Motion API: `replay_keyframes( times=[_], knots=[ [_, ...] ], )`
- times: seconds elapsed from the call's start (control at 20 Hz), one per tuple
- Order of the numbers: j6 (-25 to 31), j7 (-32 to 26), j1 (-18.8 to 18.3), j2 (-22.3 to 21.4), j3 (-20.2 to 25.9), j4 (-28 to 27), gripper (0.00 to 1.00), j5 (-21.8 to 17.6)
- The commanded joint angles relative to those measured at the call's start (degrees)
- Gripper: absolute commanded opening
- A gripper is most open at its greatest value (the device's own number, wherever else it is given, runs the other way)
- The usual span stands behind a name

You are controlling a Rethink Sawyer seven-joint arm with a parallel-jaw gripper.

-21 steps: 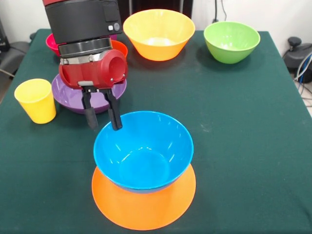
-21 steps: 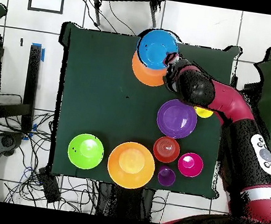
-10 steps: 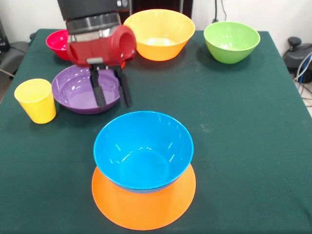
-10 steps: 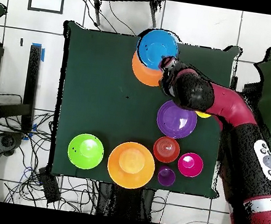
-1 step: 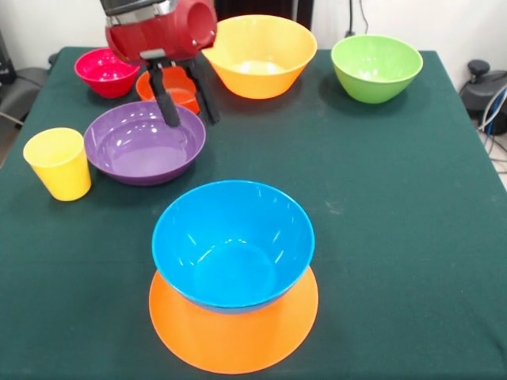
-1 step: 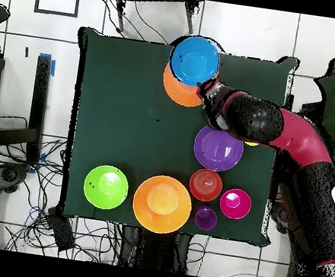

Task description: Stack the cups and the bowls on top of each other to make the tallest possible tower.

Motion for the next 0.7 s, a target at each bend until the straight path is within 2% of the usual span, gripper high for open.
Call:
replay_keyframes(
  times=[0.05,0.3,0.7],
  knots=[
    [11.32,-20.06,-3.13,3.96,5.76,5.35,1.0,-2.31],
    [12.6,-21.11,-6.31,4.44,9.12,10.42,1.0,-4.02],
    [10.47,-16.53,-7.77,4.42,11.54,16.82,1.0,-4.37]
  ],
)
